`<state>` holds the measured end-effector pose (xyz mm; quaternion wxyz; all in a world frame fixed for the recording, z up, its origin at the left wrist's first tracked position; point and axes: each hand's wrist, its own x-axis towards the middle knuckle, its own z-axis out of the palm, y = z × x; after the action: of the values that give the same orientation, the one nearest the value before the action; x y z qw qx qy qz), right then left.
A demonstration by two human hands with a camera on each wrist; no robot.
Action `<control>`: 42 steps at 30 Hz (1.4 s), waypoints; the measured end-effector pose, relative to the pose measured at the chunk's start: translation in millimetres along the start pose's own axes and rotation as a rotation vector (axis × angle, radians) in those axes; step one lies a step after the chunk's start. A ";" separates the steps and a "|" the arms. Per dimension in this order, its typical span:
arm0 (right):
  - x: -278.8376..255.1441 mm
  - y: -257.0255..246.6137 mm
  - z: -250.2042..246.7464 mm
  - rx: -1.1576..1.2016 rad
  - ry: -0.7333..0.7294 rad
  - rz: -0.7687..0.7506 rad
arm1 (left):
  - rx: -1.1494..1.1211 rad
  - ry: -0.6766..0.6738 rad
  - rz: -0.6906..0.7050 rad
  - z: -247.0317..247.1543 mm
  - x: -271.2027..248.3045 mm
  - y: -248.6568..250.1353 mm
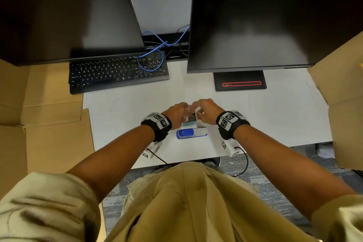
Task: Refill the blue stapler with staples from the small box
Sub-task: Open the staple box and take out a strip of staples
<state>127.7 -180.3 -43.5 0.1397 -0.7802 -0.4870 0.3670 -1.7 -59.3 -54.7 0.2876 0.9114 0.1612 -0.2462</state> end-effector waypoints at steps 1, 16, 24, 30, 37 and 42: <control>0.8 -0.4 -0.2 -0.024 -0.003 0.007 | 0.014 -0.031 0.007 -1.6 0.3 -1.0; 10.9 -4.8 10.3 -0.324 0.001 -0.052 | -0.087 0.101 0.028 -16.9 -6.3 -10.2; 13.0 -6.4 18.3 -0.457 0.119 -0.112 | -0.127 0.129 0.009 -11.9 -8.8 -8.7; 19.1 -9.6 20.1 -0.578 0.110 -0.210 | -0.142 0.164 0.011 -10.7 -9.9 -6.8; 24.8 -11.2 18.3 -0.479 0.064 -0.219 | -0.145 0.139 -0.015 -10.7 -9.1 -4.5; 26.4 -11.0 15.8 -0.396 0.029 -0.213 | -0.153 0.172 0.001 -10.7 -8.9 -6.7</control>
<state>116.0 -154.4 -59.7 0.0287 -0.7418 -0.6271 0.2360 -8.2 -49.0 -45.3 0.3414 0.9047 0.2030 -0.1539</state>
